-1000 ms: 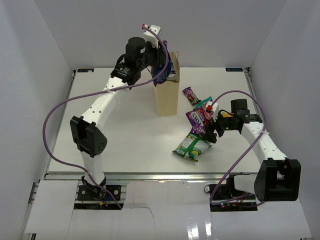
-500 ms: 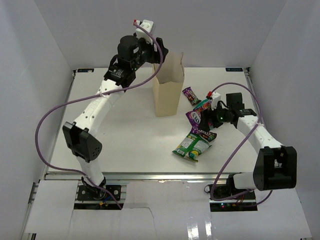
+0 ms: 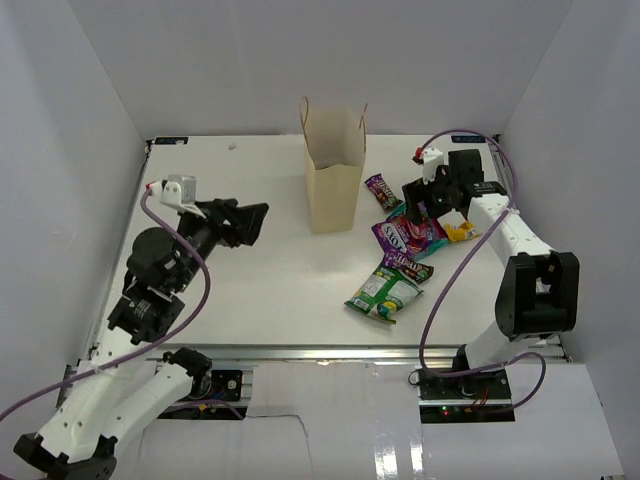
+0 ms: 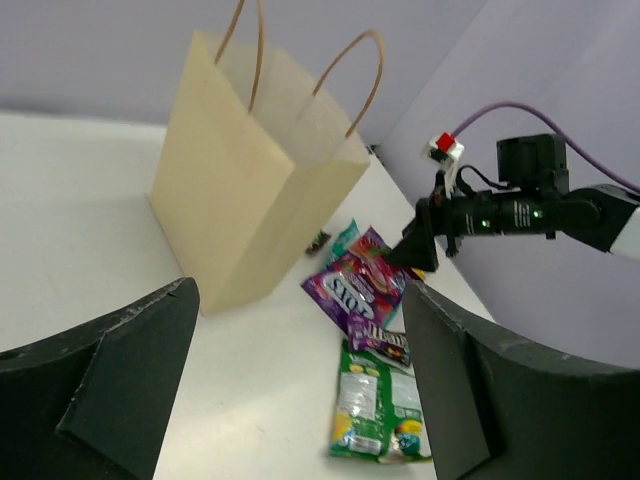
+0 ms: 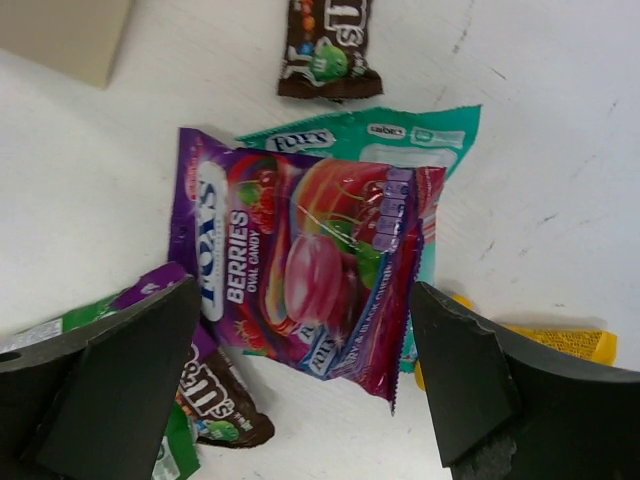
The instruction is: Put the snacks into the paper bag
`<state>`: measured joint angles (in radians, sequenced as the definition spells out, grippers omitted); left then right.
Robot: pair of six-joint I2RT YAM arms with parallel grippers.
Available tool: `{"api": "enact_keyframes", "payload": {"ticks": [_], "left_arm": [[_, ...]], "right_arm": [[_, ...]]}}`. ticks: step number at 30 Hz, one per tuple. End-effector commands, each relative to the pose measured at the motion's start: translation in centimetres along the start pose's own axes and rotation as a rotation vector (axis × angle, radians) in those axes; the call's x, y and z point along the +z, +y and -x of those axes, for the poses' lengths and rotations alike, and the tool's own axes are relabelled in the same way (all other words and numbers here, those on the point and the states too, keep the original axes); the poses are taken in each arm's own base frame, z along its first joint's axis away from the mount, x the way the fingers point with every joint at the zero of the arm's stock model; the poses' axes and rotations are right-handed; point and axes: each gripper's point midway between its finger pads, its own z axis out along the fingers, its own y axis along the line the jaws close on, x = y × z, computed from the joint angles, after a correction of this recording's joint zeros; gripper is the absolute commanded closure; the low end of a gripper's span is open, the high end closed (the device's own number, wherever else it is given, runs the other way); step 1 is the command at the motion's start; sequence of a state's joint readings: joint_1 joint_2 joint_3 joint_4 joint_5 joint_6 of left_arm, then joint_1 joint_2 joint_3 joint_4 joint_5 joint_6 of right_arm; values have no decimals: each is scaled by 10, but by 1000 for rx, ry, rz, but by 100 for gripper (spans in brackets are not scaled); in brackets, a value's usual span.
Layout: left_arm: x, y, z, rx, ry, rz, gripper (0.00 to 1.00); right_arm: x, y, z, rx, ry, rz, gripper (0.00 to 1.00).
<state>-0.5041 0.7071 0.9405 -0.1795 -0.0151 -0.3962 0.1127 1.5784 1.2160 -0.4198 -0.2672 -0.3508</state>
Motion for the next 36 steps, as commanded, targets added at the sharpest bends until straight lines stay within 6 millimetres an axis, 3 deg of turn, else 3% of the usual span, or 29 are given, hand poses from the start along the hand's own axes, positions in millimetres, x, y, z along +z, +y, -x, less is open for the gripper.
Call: {"api": "enact_keyframes", "payload": {"ticks": [1, 2, 4, 5, 9, 12, 13, 14, 15, 19, 21, 24, 27, 31, 36], "left_arm": [[-12, 18, -66, -254, 128, 79, 6], [-17, 26, -95, -288, 182, 91, 6], [-23, 21, -113, -368, 214, 61, 5], [-25, 26, -133, -386, 255, 68, 5], [-24, 21, -159, -426, 329, 26, 5], [-20, 17, -172, -437, 378, 1, 5], [-18, 17, -179, -443, 403, 3, 5], [-17, 15, -182, -449, 417, -8, 5], [-17, 11, -184, -456, 430, -32, 5], [-16, 11, -198, -477, 471, -37, 5], [-16, 11, -199, -483, 467, -43, 5], [-18, 11, -203, -485, 477, -49, 5], [-19, 10, -205, -480, 489, -57, 5], [-21, 11, -212, -478, 507, -56, 5], [-16, 8, -214, -479, 511, -82, 5]], "right_arm": [[8, -26, 1, 10, 42, -111, 10], [13, -31, -5, 17, 64, -124, 10], [18, -28, -13, 24, 87, -109, 10], [22, -25, -17, 30, 94, -85, 10], [37, -15, -41, 49, 146, -24, 10], [44, -10, -51, 55, 173, 27, 2], [44, -4, -51, 63, 163, 74, 19], [42, -2, -51, 67, 161, 91, 28], [41, 1, -52, 65, 155, 107, 52], [30, 2, -49, 40, 122, 117, 85], [25, 2, -48, 34, 109, 122, 92], [7, 5, -32, 19, 26, 163, 92], [-31, 15, 5, -36, -157, 257, 92], [-107, 55, 73, -276, -464, 367, 92], [-170, 74, 143, -412, -654, 347, 92]]}}
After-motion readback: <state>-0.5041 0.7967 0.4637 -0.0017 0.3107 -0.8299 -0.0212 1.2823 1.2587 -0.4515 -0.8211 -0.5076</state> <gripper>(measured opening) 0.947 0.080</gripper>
